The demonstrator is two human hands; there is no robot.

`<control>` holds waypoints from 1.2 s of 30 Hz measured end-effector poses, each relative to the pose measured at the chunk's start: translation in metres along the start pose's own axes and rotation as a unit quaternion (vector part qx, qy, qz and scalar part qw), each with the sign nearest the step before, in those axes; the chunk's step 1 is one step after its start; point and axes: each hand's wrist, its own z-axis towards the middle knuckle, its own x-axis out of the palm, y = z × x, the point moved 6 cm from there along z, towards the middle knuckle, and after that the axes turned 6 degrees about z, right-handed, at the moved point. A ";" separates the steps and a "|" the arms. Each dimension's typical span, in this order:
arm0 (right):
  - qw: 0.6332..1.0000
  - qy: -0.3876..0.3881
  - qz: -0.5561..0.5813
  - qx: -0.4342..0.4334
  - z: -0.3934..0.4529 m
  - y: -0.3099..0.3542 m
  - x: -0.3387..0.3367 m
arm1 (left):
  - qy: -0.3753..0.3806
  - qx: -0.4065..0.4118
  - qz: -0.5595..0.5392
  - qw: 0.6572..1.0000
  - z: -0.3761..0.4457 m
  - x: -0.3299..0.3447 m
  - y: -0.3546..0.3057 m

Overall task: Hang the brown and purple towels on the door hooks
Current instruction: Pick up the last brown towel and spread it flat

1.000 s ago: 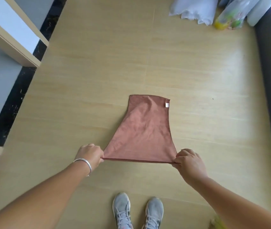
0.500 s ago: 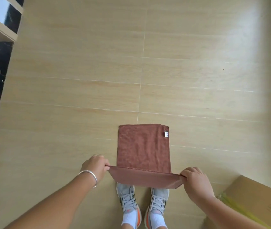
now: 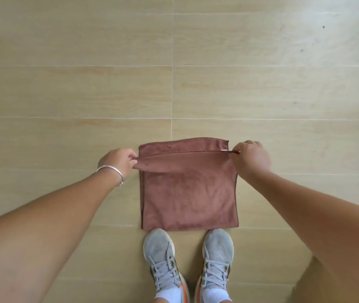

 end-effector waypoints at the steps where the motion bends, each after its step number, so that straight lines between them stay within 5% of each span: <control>1: 1.000 -0.008 -0.011 -0.006 0.017 -0.002 0.012 | -0.005 -0.002 -0.006 1.000 0.017 0.009 0.001; 7: 0.997 -0.015 -0.056 -0.057 0.108 -0.017 0.071 | -0.002 0.036 -0.006 0.999 0.109 0.059 -0.009; 18: 0.936 -0.074 -0.093 -0.331 0.151 -0.010 0.069 | -0.134 0.215 0.107 0.961 0.142 0.053 -0.019; 27: 0.962 -0.120 -0.089 -0.227 0.191 0.002 0.052 | -0.217 0.114 0.080 0.966 0.187 -0.006 -0.017; 36: 0.968 -0.212 0.019 -0.131 0.230 0.044 0.005 | -0.284 0.040 -0.077 0.955 0.224 -0.062 -0.025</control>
